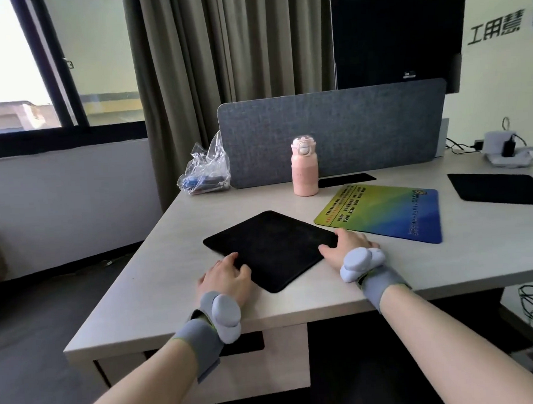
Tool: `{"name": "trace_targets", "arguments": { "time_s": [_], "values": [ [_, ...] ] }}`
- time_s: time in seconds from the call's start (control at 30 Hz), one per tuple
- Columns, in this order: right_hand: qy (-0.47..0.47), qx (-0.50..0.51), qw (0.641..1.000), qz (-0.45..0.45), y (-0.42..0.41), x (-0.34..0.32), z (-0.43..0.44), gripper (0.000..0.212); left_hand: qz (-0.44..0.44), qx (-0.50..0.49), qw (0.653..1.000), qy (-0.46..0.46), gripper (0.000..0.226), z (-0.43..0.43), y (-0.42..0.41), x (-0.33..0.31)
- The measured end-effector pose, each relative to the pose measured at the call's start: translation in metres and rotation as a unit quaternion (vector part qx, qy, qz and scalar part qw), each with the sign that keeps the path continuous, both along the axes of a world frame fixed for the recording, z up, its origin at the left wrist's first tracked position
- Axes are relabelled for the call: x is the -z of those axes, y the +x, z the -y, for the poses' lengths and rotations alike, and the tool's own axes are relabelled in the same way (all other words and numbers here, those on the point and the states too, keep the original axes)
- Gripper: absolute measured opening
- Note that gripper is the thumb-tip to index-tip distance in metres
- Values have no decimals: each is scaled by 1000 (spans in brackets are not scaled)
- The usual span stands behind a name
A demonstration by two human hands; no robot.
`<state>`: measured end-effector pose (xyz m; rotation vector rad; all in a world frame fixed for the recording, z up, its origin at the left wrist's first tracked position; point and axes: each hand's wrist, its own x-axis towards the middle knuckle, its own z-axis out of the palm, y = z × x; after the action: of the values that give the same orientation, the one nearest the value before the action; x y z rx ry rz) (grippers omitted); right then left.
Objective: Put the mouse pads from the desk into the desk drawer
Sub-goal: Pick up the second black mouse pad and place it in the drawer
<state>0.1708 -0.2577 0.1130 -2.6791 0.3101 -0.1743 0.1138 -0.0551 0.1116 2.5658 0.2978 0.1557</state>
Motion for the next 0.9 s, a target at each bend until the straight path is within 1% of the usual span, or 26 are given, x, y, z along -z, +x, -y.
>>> {"name": "trace_targets", "arguments": {
  "time_s": [0.13,0.23,0.33,0.37,0.43,0.5,0.57,0.67,0.73,0.8,0.9],
  "values": [
    [28,2,999,16,3,-10,0,49,21,-8,1000,-16,52,0,2,-10],
    [98,6,994,52,4,-8,2,44,26,-5,998,-51,52,-1,1,-10],
    [172,2,981,91,3,-6,4,37,52,-17,989,-138,55,-4,2,-8],
    [186,3,977,107,3,-6,5,36,72,-20,983,-168,51,-5,3,-7],
    [192,9,973,128,3,-5,4,36,111,-20,970,-214,41,-7,3,-4],
    [188,15,973,130,4,-4,5,39,144,-25,958,-246,35,-9,3,-3],
    [193,18,973,122,7,-4,5,42,152,-49,953,-258,37,-10,5,-4],
    [178,14,978,105,7,-6,5,41,125,-70,955,-261,51,-11,9,-7],
    [156,3,984,84,4,-7,4,40,99,-67,955,-270,56,-11,11,-10],
    [147,-8,986,71,-2,-10,5,40,76,-53,953,-287,50,-11,8,-14],
    [185,-10,981,64,-25,-20,6,32,34,-39,961,-273,39,-11,-3,-26]
  ]
}}
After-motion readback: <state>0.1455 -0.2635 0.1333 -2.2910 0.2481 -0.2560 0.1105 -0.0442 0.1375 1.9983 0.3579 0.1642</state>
